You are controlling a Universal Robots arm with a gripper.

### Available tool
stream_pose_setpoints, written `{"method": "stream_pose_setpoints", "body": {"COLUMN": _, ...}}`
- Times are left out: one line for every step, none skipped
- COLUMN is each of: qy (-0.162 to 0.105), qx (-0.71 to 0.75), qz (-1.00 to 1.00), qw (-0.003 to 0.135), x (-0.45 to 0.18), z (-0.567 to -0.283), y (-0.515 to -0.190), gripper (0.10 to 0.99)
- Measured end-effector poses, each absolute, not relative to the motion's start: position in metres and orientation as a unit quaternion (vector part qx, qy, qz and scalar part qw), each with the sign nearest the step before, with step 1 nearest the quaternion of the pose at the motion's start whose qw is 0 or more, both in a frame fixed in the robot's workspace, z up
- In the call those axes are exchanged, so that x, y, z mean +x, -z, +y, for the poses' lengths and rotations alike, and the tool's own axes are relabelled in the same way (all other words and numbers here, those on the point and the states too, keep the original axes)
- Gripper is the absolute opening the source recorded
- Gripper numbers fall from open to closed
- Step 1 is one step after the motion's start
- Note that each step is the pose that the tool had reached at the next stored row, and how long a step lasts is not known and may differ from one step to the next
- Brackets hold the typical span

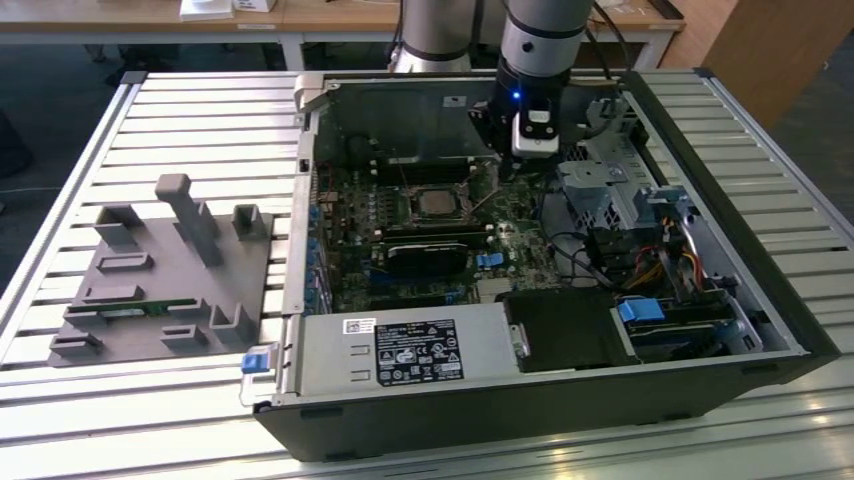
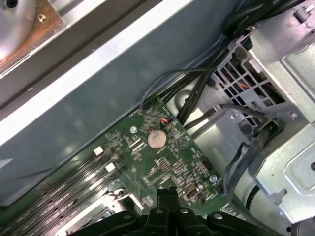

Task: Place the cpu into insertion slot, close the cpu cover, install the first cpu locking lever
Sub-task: 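Place the cpu into insertion slot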

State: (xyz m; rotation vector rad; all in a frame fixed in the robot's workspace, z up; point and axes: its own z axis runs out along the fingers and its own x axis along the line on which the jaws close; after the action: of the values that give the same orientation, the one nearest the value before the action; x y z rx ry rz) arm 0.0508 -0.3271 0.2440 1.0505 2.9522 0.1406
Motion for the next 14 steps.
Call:
{"method": "stream_pose_setpoints", "body": {"qy": -0.045, "qx": 0.335, "qz": 0.941, "qw": 0.002, "x": 0.049, "z": -0.327, "y": -0.245, "gripper": 0.106}}
{"method": "stream_pose_setpoints", "body": {"qy": -0.045, "qx": 0.335, "qz": 0.941, "qw": 0.002, "x": 0.047, "z": -0.327, "y": -0.246, "gripper": 0.106}}
{"method": "stream_pose_setpoints", "body": {"qy": -0.045, "qx": 0.335, "qz": 0.941, "qw": 0.002, "x": 0.045, "z": -0.327, "y": -0.247, "gripper": 0.106}}
{"method": "stream_pose_setpoints", "body": {"qy": -0.045, "qx": 0.335, "qz": 0.941, "qw": 0.002, "x": 0.043, "z": -0.327, "y": -0.247, "gripper": 0.106}}
{"method": "stream_pose_setpoints", "body": {"qy": -0.045, "qx": 0.335, "qz": 0.941, "qw": 0.002, "x": 0.041, "z": -0.327, "y": -0.247, "gripper": 0.106}}
{"method": "stream_pose_setpoints", "body": {"qy": -0.045, "qx": 0.335, "qz": 0.941, "qw": 0.002, "x": 0.039, "z": -0.327, "y": -0.247, "gripper": 0.106}}
{"method": "stream_pose_setpoints", "body": {"qy": -0.045, "qx": 0.335, "qz": 0.941, "qw": 0.002, "x": 0.037, "z": -0.327, "y": -0.247, "gripper": 0.106}}
{"method": "stream_pose_setpoints", "body": {"qy": -0.045, "qx": 0.335, "qz": 0.941, "qw": 0.002, "x": 0.035, "z": -0.327, "y": -0.247, "gripper": 0.106}}
{"method": "stream_pose_setpoints", "body": {"qy": -0.045, "qx": 0.335, "qz": 0.941, "qw": 0.002, "x": 0.033, "z": -0.327, "y": -0.247, "gripper": 0.106}}
{"method": "stream_pose_setpoints", "body": {"qy": -0.045, "qx": 0.335, "qz": 0.941, "qw": 0.002, "x": 0.031, "z": -0.327, "y": -0.247, "gripper": 0.106}}
{"method": "stream_pose_setpoints", "body": {"qy": -0.045, "qx": 0.335, "qz": 0.941, "qw": 0.002, "x": 0.029, "z": -0.327, "y": -0.247, "gripper": 0.106}}
{"method": "stream_pose_setpoints", "body": {"qy": -0.045, "qx": 0.335, "qz": 0.941, "qw": 0.002, "x": 0.026, "z": -0.327, "y": -0.247, "gripper": 0.106}}
{"method": "stream_pose_setpoints", "body": {"qy": -0.045, "qx": 0.335, "qz": 0.941, "qw": 0.002, "x": 0.024, "z": -0.327, "y": -0.247, "gripper": 0.106}}
{"method": "stream_pose_setpoints", "body": {"qy": -0.045, "qx": 0.335, "qz": 0.941, "qw": 0.002, "x": 0.021, "z": -0.327, "y": -0.247, "gripper": 0.106}}
